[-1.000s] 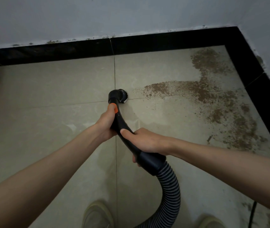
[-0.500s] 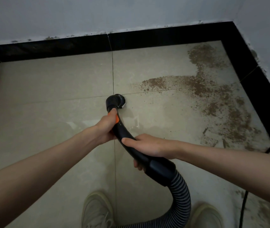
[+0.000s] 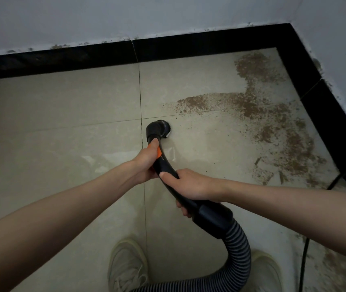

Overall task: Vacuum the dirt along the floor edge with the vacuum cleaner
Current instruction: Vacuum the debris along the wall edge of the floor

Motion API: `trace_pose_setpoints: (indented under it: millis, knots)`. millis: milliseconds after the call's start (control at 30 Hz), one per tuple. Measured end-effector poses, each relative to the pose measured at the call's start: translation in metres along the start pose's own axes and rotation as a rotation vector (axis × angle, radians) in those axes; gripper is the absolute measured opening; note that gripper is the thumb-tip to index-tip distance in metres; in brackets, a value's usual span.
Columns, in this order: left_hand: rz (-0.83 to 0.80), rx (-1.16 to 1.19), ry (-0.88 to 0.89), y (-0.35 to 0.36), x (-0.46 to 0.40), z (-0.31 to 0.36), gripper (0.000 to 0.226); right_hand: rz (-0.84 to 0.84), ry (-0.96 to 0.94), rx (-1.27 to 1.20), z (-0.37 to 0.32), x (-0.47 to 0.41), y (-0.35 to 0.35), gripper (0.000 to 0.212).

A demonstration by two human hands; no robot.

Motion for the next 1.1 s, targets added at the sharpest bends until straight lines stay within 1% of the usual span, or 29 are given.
trace_pose_setpoints:
  millis: [167, 267, 433, 633, 833, 1100]
  knots:
    - [0.012, 0.029, 0.033, -0.013, -0.01, 0.011, 0.041, 0.004, 0.0, 0.003, -0.011, -0.016, -0.007, 0.048]
    - [-0.001, 0.016, 0.056, -0.018, -0.018, 0.025, 0.044, 0.041, -0.006, 0.019, -0.021, -0.027, -0.016, 0.049]
    - [-0.001, 0.005, 0.087, -0.022, -0.036, 0.046, 0.043, 0.094, -0.025, 0.02, -0.031, -0.046, -0.028, 0.049]
    - [-0.014, 0.043, 0.094, -0.02, -0.056, 0.058, 0.042, 0.135, -0.066, -0.023, -0.028, -0.06, -0.041, 0.043]
    - [-0.035, -0.013, 0.092, -0.017, -0.069, 0.062, 0.044, 0.174, -0.071, 0.003, -0.024, -0.069, -0.047, 0.041]
    - [-0.094, -0.054, 0.092, 0.013, -0.077, 0.067, 0.044, 0.26, -0.061, -0.075, -0.007, -0.064, -0.062, 0.045]
Point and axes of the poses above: each hand's wrist, its own x-axis away from the middle knuckle, its own y-axis out of the palm, z = x × y, the point moved 4 cm from there along -x, towards the middle knuckle, and after that the axes turned 10 degrees about -z, right-handed, at the moved point
